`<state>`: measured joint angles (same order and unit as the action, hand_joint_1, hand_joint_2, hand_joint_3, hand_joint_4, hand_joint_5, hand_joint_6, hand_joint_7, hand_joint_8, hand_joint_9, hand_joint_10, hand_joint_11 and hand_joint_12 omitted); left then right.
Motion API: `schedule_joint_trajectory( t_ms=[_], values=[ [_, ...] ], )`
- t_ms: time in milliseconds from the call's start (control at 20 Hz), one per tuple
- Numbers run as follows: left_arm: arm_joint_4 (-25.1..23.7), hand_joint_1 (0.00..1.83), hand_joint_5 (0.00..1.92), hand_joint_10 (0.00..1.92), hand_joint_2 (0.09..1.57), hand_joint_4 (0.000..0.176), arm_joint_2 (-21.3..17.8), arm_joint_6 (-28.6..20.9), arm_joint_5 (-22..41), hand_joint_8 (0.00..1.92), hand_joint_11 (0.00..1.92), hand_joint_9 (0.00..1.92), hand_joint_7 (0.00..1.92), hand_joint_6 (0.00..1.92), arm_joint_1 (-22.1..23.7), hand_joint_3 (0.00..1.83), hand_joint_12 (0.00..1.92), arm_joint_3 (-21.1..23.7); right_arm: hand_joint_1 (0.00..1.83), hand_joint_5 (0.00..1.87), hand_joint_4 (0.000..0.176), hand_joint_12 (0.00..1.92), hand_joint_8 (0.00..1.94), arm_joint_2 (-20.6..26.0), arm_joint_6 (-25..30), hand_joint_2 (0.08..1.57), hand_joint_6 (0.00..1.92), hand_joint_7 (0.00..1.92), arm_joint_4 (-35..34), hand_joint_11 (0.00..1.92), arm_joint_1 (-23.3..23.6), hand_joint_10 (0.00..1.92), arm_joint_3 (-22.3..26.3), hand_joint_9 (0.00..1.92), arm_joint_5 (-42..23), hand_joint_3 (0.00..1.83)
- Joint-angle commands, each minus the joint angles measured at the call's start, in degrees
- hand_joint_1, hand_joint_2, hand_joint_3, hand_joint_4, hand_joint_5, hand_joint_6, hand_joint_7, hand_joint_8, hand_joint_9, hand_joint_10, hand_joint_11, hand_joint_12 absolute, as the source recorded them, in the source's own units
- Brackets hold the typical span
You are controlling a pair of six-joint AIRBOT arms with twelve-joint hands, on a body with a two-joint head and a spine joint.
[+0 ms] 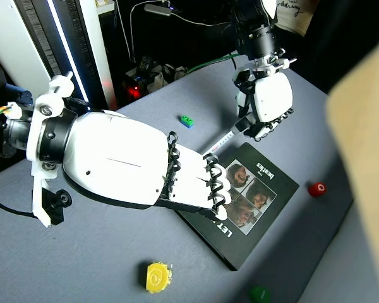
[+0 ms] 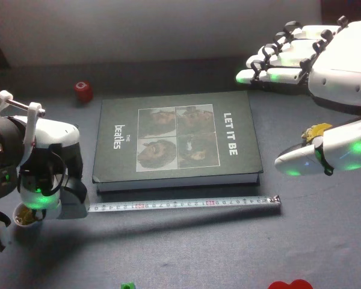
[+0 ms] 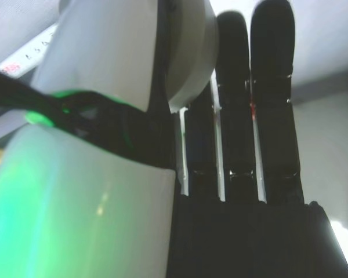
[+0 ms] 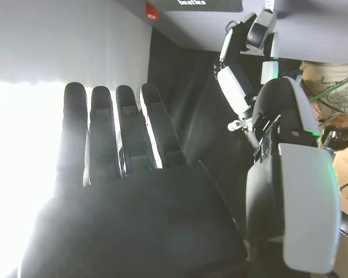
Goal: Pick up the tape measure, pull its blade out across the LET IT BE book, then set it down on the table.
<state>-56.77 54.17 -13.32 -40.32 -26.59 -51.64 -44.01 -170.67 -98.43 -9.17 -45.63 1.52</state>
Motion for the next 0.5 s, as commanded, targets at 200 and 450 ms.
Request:
schedule_joint_trajectory(
  t_ms=[200,450],
  values=[
    [-2.85,1.38,0.96,1.23,1.11,0.0,0.48,0.21,-1.15,1.06,0.89,0.9,0.99,0.82,1.13,0.0,1.02,-0.61,0.12,0.09,0.0,0.46,0.0,0.25,-0.17,1.05,0.0,0.09,-0.44,0.0,0.48,0.0,0.17,0.08,0.82,0.0],
    [-2.89,1.35,0.9,1.34,1.15,0.0,1.27,0.21,-1.44,1.23,0.82,0.84,0.85,0.94,1.32,0.0,1.07,-0.93,0.13,0.09,0.0,0.47,0.0,0.23,-0.33,1.05,0.0,0.09,-0.43,0.0,0.39,0.0,0.17,0.08,0.82,0.0]
  ],
)
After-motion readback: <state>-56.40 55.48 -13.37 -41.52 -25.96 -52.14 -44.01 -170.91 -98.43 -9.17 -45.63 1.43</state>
